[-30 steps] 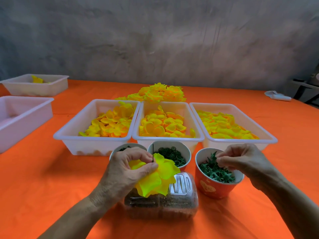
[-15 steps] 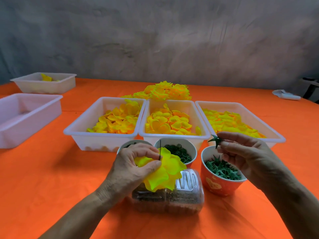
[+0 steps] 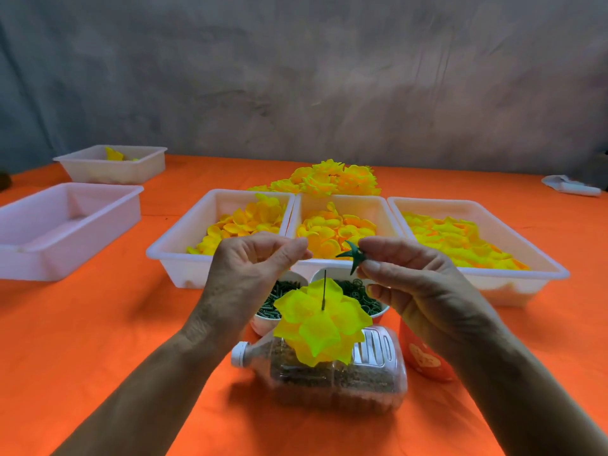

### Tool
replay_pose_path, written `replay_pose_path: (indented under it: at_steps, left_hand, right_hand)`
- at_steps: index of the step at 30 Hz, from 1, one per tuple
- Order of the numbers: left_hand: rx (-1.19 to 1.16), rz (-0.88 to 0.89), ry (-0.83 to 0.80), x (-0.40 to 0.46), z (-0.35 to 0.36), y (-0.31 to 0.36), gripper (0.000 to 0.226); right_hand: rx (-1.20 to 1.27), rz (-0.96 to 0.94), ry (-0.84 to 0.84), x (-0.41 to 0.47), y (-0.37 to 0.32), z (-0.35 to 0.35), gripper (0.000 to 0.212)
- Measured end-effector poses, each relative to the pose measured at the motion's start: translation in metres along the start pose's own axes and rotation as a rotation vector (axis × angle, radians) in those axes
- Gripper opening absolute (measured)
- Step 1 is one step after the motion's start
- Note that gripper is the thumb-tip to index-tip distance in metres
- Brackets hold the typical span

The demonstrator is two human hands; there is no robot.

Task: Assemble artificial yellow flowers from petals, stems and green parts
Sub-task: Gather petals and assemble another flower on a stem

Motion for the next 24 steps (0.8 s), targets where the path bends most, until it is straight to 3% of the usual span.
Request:
replay_pose_path:
  at_steps: [4,11,24]
  left_hand:
    - [-0.012,-0.114,0.041,0.001,0.007,0.006,0.035]
    - [-0.005,-0.263,-0.063,0.009,0.012,0.005,0.046]
    - [-0.120,-0.436,-0.110,0.004,0.010,-0.017,0.029]
  right_hand:
    - [-0.055,-0.007,-0.037,0.005,0.000,0.011,0.025]
    - [-0.139,-0.047,-0.049,0.012,-0.011,0.019,0.020]
    - [-0.334,-0.132,-0.013,0.011,-0.008,0.024,0.020]
Point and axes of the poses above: each hand's wrist, its own x-axis towards the middle knuckle, its own z-axis out of the palm, y = z × x, the point moved 6 cm from there along x, towards the middle knuckle, and after that the axes turned 8 degrees about z, right-handed, at the moved point
